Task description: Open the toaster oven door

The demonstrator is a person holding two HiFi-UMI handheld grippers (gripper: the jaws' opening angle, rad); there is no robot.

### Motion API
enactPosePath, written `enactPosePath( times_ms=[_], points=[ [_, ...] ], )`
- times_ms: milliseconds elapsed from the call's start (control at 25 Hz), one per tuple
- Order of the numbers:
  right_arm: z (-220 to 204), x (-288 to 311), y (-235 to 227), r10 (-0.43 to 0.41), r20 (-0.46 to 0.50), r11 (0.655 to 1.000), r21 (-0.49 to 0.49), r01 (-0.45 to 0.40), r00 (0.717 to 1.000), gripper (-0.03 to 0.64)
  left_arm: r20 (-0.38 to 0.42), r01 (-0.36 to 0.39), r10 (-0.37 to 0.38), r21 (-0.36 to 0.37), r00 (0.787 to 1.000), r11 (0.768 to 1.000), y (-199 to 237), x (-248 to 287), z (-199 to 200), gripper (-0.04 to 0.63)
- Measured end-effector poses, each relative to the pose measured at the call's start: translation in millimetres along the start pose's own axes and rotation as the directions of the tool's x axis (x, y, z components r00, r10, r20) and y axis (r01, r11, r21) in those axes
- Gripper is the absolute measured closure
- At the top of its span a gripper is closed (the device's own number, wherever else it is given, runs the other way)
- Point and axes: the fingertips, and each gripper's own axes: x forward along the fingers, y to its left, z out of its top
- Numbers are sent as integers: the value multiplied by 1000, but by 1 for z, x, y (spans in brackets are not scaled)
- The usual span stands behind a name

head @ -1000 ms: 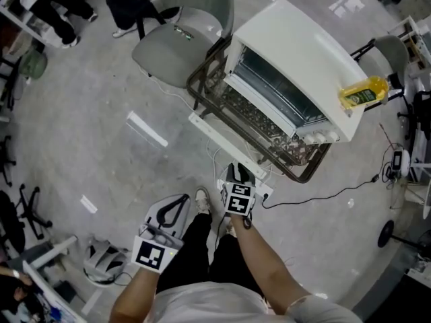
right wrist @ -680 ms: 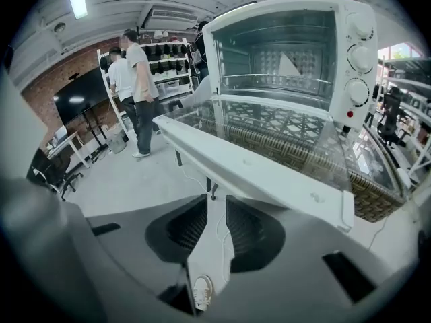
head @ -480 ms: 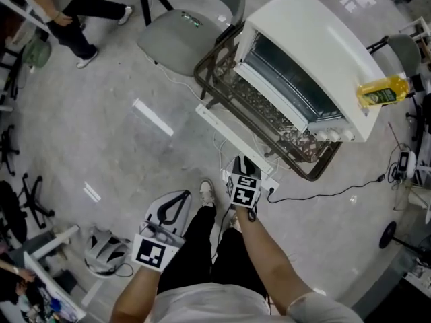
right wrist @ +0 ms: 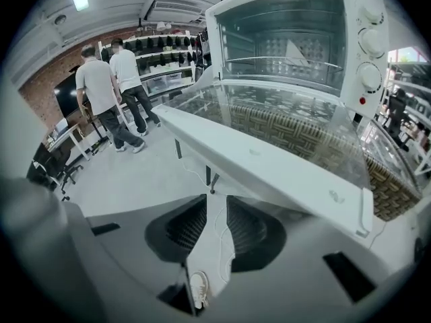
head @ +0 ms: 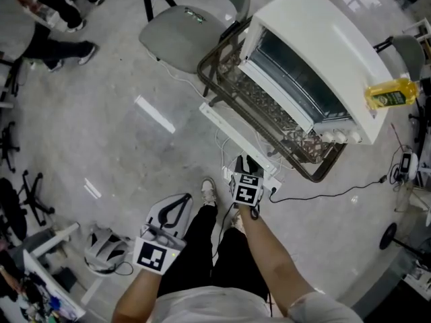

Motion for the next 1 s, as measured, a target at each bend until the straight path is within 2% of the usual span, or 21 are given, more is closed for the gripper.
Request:
enactPosePath(
  times_ms=[640, 840, 1000],
  points=[
    [-4, 1, 15, 29, -23, 999, -20, -30, 999, 499, 5, -6, 6, -5, 1000, 1000, -4, -3, -7, 578],
    [2, -11, 16, 38, -13, 999, -37, -39, 999, 499, 25, 0, 0, -5, 1000, 1000, -14, -5, 2, 578],
    [12, -27, 23, 67, 10, 995, -81, -66, 998, 499, 54, -15, 14, 29, 998, 999, -23, -10, 16, 578]
  ],
)
